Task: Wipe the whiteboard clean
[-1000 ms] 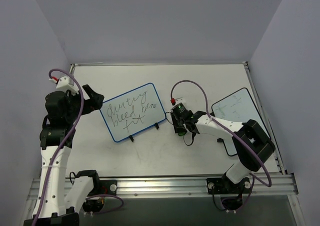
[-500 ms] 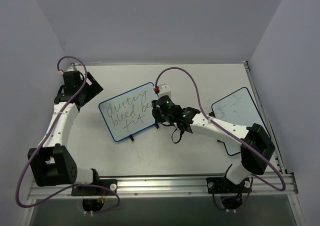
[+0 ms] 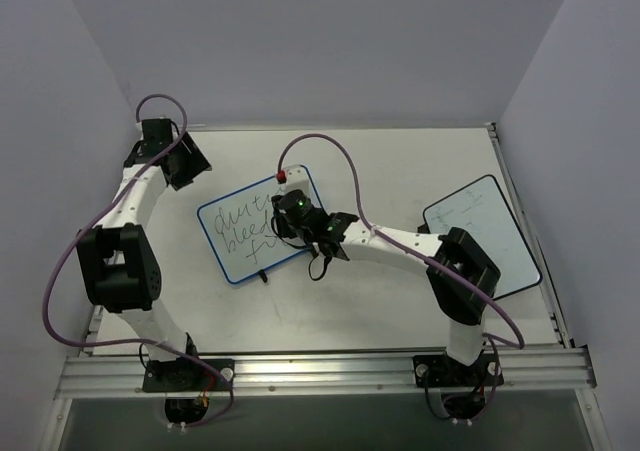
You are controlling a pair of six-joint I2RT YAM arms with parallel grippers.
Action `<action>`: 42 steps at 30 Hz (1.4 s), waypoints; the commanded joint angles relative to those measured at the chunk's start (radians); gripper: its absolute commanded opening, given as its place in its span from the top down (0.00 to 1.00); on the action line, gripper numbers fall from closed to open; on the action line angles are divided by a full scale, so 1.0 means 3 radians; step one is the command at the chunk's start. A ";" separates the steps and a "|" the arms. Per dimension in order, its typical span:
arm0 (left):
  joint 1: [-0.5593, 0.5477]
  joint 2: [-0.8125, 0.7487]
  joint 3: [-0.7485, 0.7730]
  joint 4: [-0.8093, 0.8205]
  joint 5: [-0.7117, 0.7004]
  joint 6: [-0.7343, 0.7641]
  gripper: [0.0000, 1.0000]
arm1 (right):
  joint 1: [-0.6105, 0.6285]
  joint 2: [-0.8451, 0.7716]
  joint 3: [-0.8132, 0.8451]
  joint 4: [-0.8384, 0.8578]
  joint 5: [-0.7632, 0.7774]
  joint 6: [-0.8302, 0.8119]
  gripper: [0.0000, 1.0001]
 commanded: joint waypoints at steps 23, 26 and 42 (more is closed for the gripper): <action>-0.0416 0.0285 0.0047 -0.0237 0.0454 0.0349 0.75 | 0.0289 0.0948 0.1098 0.0367 0.0994 -0.0081 1.00; -0.0437 0.0280 0.0052 -0.0237 0.0475 0.0374 0.76 | 0.0283 0.0969 0.1134 0.0326 0.1087 -0.0106 1.00; -0.0534 0.0152 0.0006 -0.0206 0.0500 0.0430 0.79 | -0.0028 0.0698 0.0639 0.0326 0.1235 -0.0096 1.00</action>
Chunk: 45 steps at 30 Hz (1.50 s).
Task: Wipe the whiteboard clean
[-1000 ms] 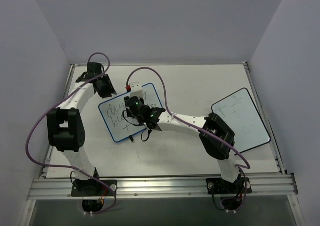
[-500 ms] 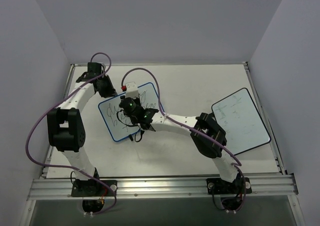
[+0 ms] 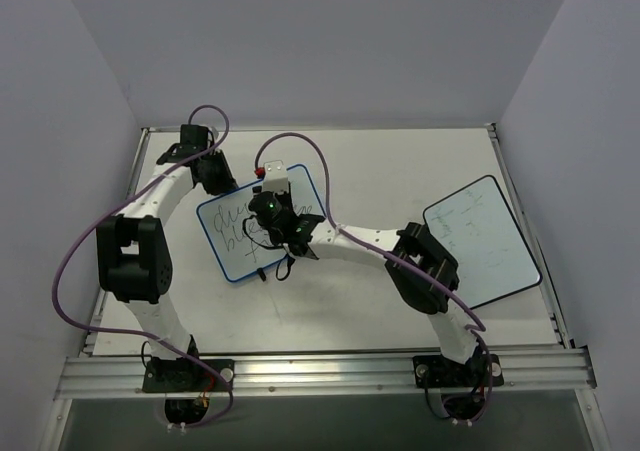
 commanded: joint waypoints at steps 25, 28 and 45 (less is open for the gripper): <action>-0.0153 -0.0210 -0.0037 0.0070 -0.0001 0.0108 0.98 | -0.0218 -0.0153 -0.0182 0.0222 -0.0425 -0.0159 1.00; -0.0168 -0.0210 -0.0037 0.0065 -0.0006 0.0113 0.98 | -0.0106 -0.0077 -0.0070 0.0206 -0.0491 -0.0174 1.00; -0.0199 -0.0235 -0.0053 0.0080 -0.0047 0.0154 0.98 | -0.0412 -0.0046 -0.0023 0.0048 -0.0655 -0.0042 1.00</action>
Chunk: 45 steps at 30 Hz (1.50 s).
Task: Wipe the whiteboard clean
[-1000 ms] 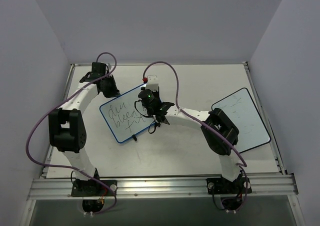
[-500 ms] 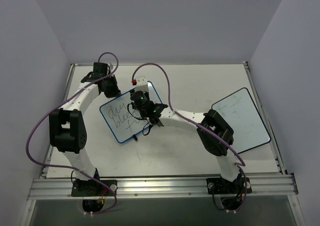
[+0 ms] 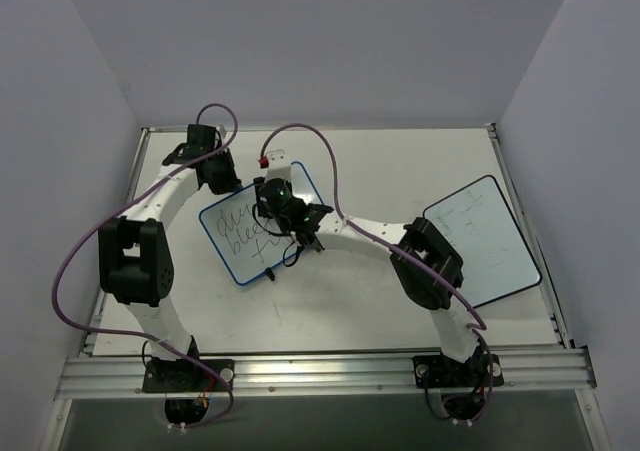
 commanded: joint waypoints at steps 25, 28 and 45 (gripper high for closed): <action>-0.0121 -0.0203 -0.0027 0.0041 0.0029 0.0106 0.98 | -0.0568 -0.0180 -0.0355 -0.0098 -0.0156 0.0118 1.00; -0.0146 -0.0197 -0.0027 0.0041 0.0034 0.0111 0.98 | -0.0517 -0.0180 -0.0344 -0.0073 -0.0166 0.0108 1.00; -0.0264 -0.0187 0.0019 0.0005 0.0070 0.0141 0.98 | -0.0011 -0.0170 -0.0268 0.0024 -0.0294 0.0138 1.00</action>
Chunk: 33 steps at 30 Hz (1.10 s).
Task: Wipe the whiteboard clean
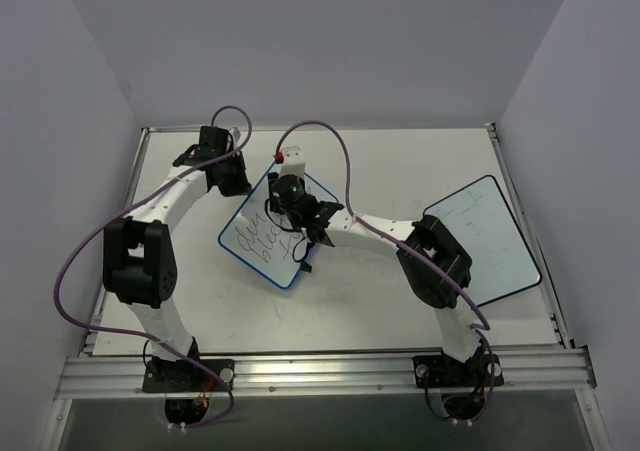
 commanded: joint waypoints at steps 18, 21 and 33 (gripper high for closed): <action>-0.0120 -0.0232 0.0044 -0.0008 0.0174 0.0008 0.98 | 0.0110 -0.0219 -0.0423 0.0020 -0.0329 0.0145 1.00; -0.0120 -0.0268 0.0013 -0.0013 0.0194 0.0013 0.98 | 0.0161 -0.0245 -0.0480 0.0046 -0.0319 0.0150 1.00; -0.0177 -0.0299 -0.0038 -0.0008 0.0209 0.0013 0.98 | 0.0442 -0.0306 -0.0618 0.0133 -0.0268 0.0232 1.00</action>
